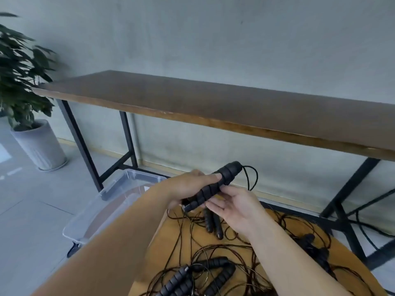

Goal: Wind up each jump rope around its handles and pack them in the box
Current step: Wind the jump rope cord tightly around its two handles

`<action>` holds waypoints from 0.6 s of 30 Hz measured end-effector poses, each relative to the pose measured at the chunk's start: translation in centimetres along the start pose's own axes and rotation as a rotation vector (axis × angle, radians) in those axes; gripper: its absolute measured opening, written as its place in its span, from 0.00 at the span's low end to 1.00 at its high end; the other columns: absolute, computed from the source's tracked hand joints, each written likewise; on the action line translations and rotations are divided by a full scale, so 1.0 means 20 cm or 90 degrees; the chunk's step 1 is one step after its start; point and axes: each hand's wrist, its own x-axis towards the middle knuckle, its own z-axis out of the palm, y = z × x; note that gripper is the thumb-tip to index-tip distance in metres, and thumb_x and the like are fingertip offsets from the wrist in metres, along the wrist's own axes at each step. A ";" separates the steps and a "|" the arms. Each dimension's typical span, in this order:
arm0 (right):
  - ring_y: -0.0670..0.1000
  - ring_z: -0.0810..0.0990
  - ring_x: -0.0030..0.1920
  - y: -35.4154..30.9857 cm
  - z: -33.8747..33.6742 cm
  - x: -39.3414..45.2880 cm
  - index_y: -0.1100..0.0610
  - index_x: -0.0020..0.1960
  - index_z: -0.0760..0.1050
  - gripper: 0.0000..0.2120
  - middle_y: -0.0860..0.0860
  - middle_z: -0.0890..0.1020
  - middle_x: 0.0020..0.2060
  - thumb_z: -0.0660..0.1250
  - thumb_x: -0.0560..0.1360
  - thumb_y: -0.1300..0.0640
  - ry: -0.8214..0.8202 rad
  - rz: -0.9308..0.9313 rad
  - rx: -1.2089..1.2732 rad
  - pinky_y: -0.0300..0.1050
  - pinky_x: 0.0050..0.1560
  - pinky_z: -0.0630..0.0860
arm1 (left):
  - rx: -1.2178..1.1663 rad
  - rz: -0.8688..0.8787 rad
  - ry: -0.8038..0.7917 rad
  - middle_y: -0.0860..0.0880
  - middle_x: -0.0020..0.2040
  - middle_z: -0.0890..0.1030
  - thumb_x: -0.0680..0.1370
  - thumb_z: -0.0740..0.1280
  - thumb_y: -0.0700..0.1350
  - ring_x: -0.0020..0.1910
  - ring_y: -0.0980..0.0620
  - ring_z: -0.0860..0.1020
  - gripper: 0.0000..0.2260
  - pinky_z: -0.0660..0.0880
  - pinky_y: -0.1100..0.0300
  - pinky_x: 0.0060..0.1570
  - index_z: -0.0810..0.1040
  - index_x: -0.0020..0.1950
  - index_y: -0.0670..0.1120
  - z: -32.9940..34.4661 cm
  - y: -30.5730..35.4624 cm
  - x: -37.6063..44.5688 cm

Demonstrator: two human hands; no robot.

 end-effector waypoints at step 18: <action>0.58 0.82 0.58 -0.18 -0.13 -0.27 0.67 0.60 0.77 0.13 0.63 0.84 0.52 0.60 0.79 0.72 -0.019 -0.083 0.052 0.52 0.61 0.77 | 0.379 0.135 0.078 0.51 0.59 0.80 0.81 0.55 0.64 0.59 0.52 0.76 0.21 0.71 0.54 0.64 0.73 0.68 0.55 0.24 0.20 -0.14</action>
